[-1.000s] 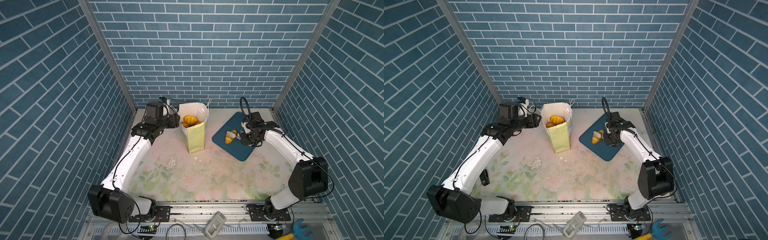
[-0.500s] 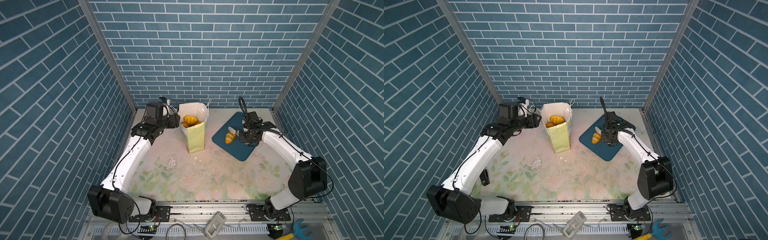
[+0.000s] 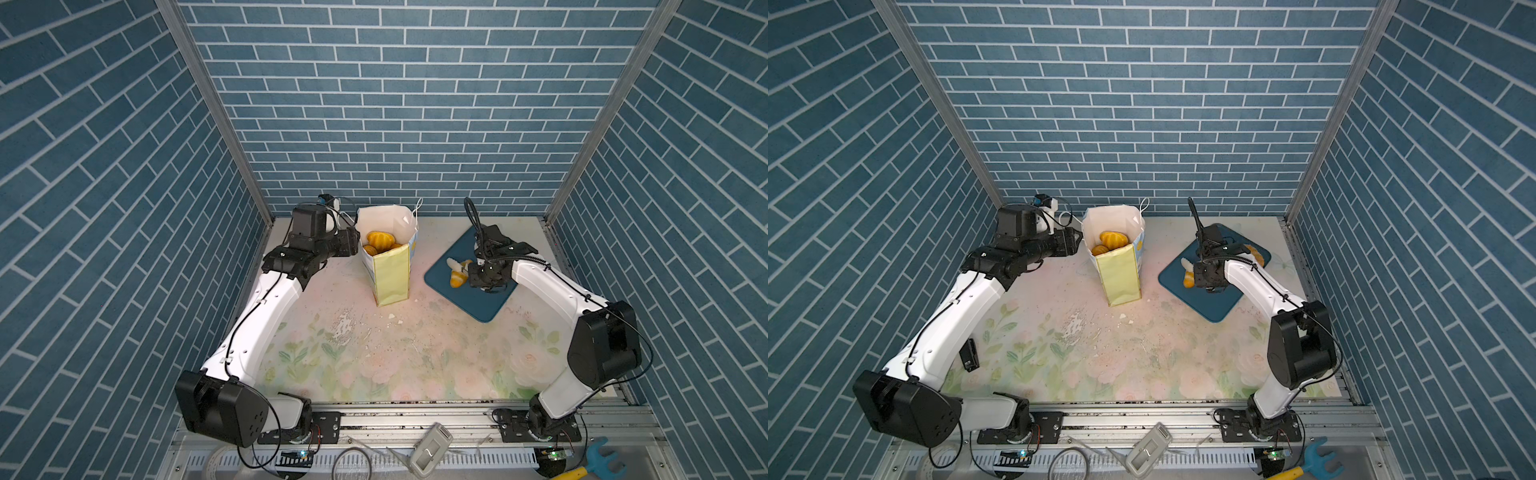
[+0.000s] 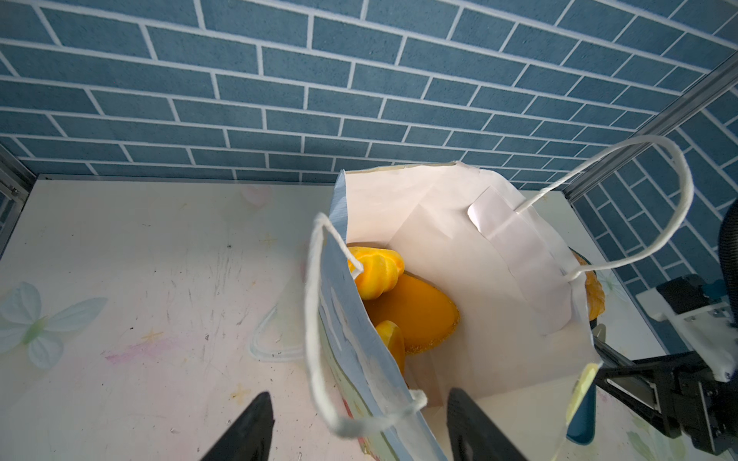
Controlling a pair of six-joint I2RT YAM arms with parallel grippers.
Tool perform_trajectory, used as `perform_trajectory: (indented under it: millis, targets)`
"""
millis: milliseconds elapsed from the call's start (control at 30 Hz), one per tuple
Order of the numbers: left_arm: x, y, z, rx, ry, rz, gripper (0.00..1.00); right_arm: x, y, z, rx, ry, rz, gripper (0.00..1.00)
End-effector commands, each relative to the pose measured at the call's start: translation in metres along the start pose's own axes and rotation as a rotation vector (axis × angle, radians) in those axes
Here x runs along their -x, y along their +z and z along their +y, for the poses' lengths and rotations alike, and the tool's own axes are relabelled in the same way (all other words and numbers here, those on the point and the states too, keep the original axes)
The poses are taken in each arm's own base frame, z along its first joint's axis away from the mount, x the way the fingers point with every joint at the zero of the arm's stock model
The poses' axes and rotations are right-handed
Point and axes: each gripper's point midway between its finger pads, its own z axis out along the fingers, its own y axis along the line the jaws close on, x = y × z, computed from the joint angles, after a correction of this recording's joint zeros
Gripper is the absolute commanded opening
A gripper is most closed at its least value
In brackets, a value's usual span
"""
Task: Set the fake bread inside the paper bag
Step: 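Lower the right tongs onto the striped crescent bun and pinch it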
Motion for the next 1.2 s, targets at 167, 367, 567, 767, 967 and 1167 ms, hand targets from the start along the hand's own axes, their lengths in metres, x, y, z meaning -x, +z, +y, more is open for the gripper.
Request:
perform_trajectory:
  millis: [167,367,567,767,967,1167]
  targets:
    - [-0.001,0.002,0.001,0.004,-0.004,-0.001,0.71,-0.001,0.015,0.005,-0.011,0.046,0.028,0.48]
    - [0.0,-0.002,0.001,0.004,-0.011,-0.01,0.7,-0.004,0.017,0.007,-0.02,0.006,0.037,0.4]
    - [-0.003,-0.003,0.002,0.006,-0.014,-0.01,0.7,-0.005,0.009,0.004,-0.025,-0.027,0.024,0.33]
    - [-0.002,-0.003,0.002,0.006,-0.013,-0.013,0.7,0.0,-0.005,-0.002,-0.042,-0.056,-0.014,0.28]
    - [-0.001,-0.005,0.001,0.002,-0.011,-0.016,0.7,0.002,-0.019,-0.008,-0.05,-0.058,-0.034,0.26]
    - [-0.003,-0.006,0.0,-0.003,-0.01,-0.014,0.7,0.007,-0.038,-0.012,-0.042,-0.07,-0.085,0.26]
